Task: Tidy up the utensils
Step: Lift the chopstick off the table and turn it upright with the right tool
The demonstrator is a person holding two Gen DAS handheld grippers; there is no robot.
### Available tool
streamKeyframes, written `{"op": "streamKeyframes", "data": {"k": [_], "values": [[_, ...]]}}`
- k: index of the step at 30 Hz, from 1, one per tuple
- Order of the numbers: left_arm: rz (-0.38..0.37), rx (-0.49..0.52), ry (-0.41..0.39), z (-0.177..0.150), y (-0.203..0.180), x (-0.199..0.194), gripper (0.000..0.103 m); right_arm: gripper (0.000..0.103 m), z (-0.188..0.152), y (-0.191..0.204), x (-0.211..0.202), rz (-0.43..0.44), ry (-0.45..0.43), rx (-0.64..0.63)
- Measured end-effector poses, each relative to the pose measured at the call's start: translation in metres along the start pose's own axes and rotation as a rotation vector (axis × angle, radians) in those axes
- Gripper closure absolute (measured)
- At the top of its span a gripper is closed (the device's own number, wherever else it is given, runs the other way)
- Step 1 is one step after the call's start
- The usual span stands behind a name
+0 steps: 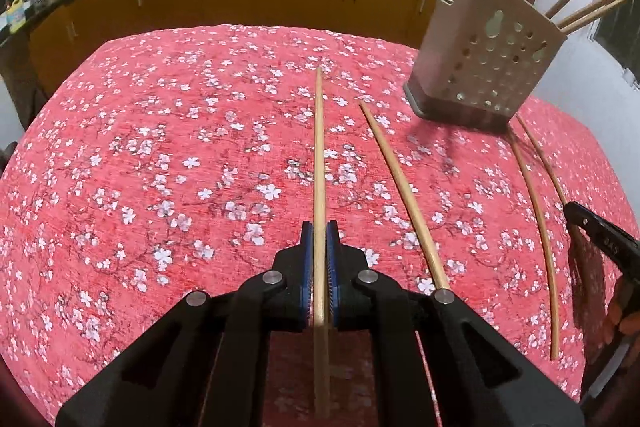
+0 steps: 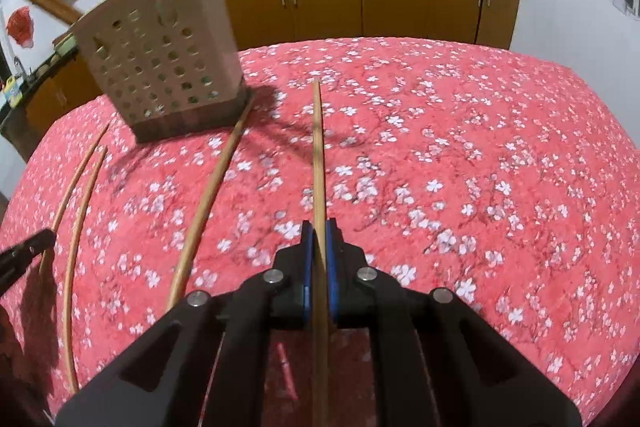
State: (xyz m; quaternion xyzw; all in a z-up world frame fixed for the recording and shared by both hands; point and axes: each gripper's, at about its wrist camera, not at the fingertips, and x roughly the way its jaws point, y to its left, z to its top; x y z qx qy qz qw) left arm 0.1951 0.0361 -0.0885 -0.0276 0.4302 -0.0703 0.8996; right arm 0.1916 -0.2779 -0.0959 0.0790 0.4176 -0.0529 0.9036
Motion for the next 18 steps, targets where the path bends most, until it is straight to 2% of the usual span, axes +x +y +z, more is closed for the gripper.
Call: {"op": "streamKeyframes", "data": {"k": [3,18], "values": [[0.022,0.019,-0.006,-0.0012,-0.0032,-0.0001,0.095,0.095,0.0014,-0.0021,0.001,0.002,0.001,0.006],[0.015,0.01,-0.004,-0.0006,-0.0076,0.0009,0.095,0.095,0.0012,-0.0028,0.0008,0.013,0.001,0.016]]}}
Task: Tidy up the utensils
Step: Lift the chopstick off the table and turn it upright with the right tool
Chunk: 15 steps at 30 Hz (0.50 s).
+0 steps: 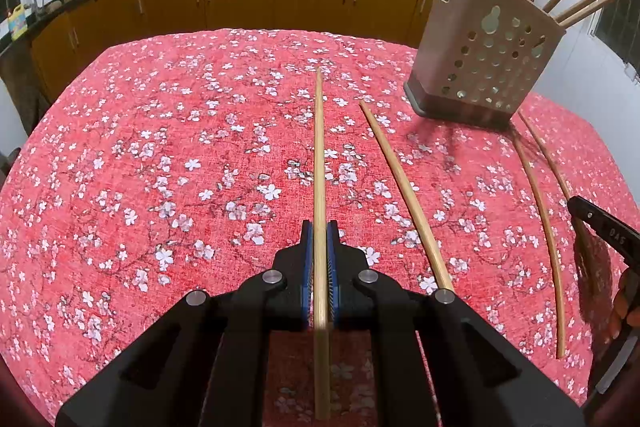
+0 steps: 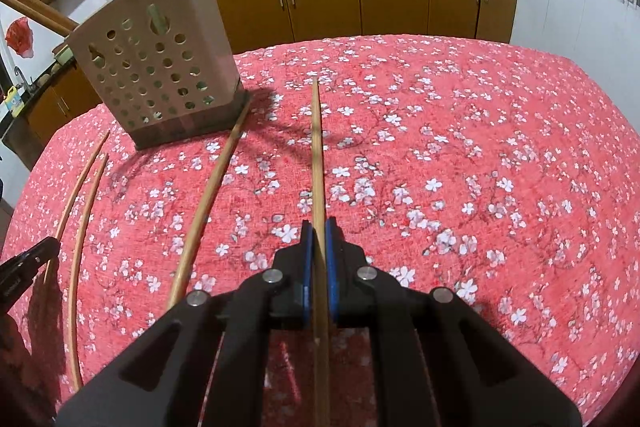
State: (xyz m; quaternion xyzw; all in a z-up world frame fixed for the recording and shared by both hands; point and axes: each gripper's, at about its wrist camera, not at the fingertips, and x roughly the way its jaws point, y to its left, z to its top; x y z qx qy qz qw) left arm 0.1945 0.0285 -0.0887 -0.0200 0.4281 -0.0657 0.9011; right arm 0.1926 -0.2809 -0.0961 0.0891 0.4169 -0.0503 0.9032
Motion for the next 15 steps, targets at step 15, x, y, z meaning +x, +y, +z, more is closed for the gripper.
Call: {"op": "streamKeyframes", "data": {"k": [15], "values": [[0.006,0.013,0.002,-0.009,-0.001,-0.012,0.095,0.095,-0.011,0.003,-0.01,0.012,0.005,-0.021]]}}
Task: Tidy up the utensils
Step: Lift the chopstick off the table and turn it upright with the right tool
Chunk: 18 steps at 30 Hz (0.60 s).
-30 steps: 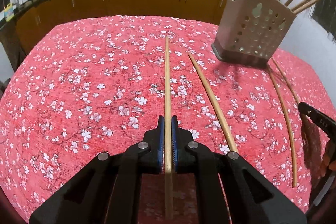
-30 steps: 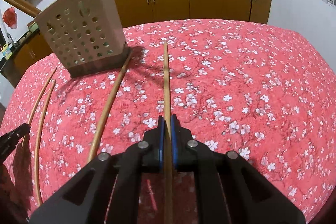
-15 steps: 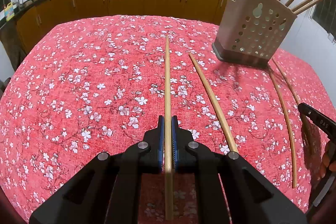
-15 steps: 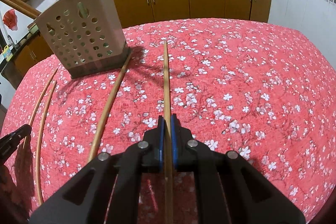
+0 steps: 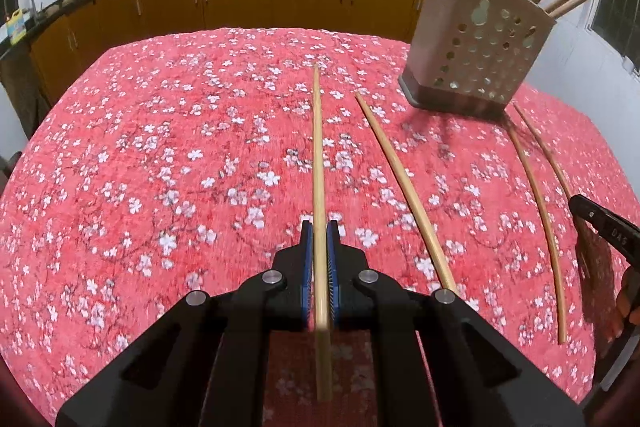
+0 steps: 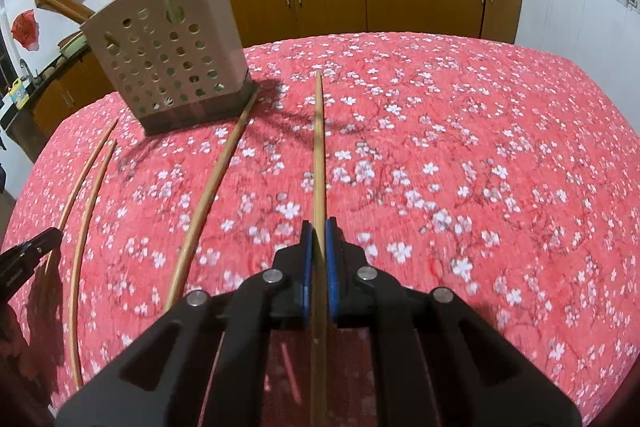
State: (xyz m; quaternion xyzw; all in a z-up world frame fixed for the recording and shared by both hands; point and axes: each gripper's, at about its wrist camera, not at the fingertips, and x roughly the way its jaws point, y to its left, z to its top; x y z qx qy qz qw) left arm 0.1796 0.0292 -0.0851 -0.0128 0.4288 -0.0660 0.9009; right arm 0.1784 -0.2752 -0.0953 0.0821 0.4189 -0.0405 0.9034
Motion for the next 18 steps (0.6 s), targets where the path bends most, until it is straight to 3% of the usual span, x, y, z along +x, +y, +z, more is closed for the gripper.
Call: {"op": "streamKeyframes", "data": {"k": [7,10,18], "values": [[0.002,0.002,0.004,0.001,0.0,-0.001,0.095,0.095,0.001,0.0,-0.002,0.001,0.002,0.001],[0.001,-0.003,0.0,0.006,0.0,-0.005,0.095,0.095,0.006,-0.002,-0.017,0.021,-0.037,0.015],[-0.012,-0.006,-0.155,0.038,0.004,-0.058,0.096,0.095,0.036,-0.008,-0.074,0.038,-0.209,0.017]]}}
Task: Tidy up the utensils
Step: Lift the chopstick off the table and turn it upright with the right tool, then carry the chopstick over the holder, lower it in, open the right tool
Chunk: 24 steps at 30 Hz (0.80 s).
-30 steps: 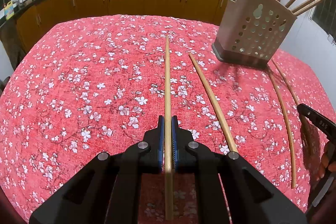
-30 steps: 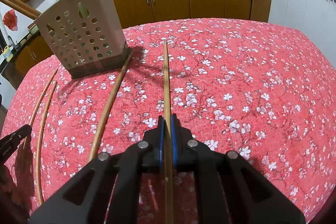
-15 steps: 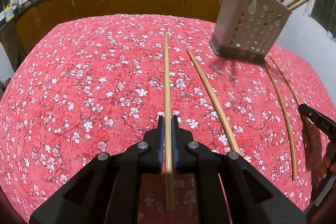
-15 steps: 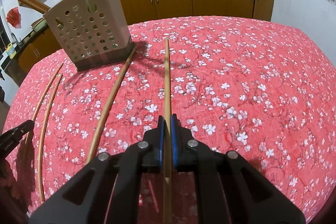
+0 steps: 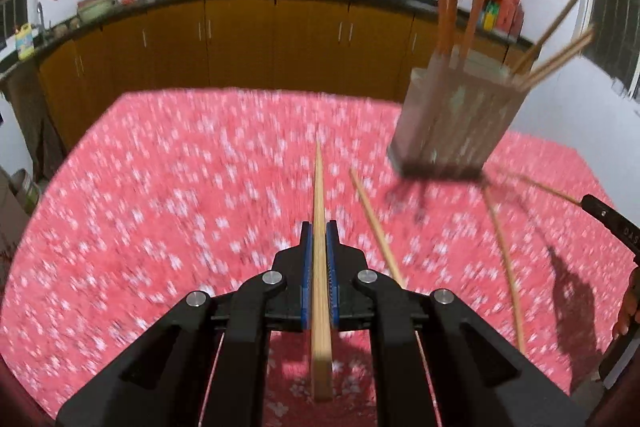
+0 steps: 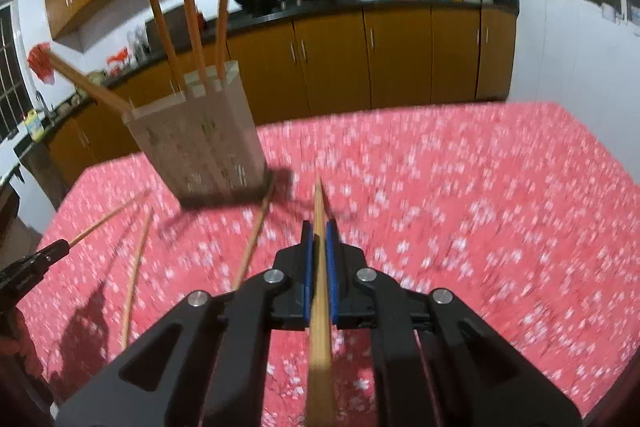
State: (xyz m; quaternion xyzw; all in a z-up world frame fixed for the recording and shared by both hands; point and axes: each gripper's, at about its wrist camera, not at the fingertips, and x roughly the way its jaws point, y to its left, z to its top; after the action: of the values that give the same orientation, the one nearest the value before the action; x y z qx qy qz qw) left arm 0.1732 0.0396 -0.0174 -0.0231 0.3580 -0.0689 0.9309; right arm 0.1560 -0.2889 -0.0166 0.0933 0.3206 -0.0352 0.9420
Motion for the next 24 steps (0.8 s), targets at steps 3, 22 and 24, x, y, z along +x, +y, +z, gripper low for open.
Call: {"op": "streamKeyframes", "data": {"k": [3,22,24], "values": [[-0.005,-0.007,-0.061,0.015,-0.001,-0.016,0.096,0.095,0.01,0.0,-0.013,0.007,-0.049,0.005],[-0.017,-0.017,-0.142,0.038,-0.003,-0.034,0.096,0.095,0.025,0.004,-0.031,0.022,-0.112,-0.013],[-0.027,-0.013,-0.156,0.044,-0.002,-0.04,0.096,0.095,0.034,0.006,-0.041,0.042,-0.143,-0.023]]}}
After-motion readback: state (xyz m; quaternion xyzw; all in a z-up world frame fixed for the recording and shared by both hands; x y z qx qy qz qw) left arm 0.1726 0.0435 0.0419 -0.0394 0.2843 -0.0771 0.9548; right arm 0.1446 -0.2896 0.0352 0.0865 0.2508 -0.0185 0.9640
